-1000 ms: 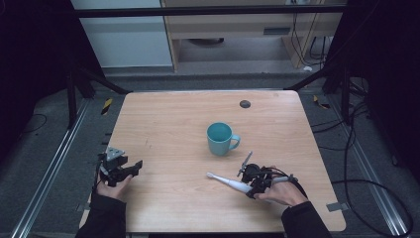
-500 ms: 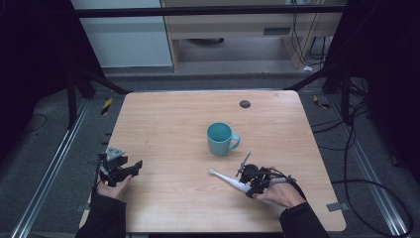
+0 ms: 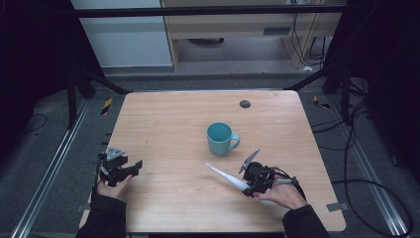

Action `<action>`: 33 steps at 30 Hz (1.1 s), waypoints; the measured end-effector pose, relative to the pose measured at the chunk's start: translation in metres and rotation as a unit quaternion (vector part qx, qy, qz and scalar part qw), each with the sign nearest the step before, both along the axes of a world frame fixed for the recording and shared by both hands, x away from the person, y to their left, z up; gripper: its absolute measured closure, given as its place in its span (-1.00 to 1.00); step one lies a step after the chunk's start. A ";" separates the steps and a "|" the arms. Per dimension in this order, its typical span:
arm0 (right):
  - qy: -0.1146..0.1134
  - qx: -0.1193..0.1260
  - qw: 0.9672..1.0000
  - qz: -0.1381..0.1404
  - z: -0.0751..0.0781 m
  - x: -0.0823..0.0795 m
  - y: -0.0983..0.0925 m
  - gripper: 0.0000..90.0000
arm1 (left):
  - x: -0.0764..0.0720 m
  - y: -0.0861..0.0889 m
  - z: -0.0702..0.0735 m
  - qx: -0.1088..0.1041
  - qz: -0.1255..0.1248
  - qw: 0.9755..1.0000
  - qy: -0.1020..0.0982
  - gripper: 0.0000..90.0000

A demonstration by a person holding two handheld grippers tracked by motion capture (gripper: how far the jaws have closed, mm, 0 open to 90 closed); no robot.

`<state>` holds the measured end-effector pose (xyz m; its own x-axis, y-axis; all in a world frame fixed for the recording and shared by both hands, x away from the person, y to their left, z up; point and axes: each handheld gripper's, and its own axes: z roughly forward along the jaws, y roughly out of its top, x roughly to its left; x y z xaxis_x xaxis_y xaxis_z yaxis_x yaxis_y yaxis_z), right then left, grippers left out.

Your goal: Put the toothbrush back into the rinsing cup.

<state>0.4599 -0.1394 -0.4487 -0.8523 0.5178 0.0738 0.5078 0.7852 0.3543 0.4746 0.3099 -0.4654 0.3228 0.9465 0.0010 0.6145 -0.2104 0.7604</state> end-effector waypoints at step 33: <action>-0.134 0.217 0.962 -0.099 0.062 0.017 0.014 0.47 | 0.000 0.001 -0.001 -0.003 0.001 1.000 -0.001 -0.17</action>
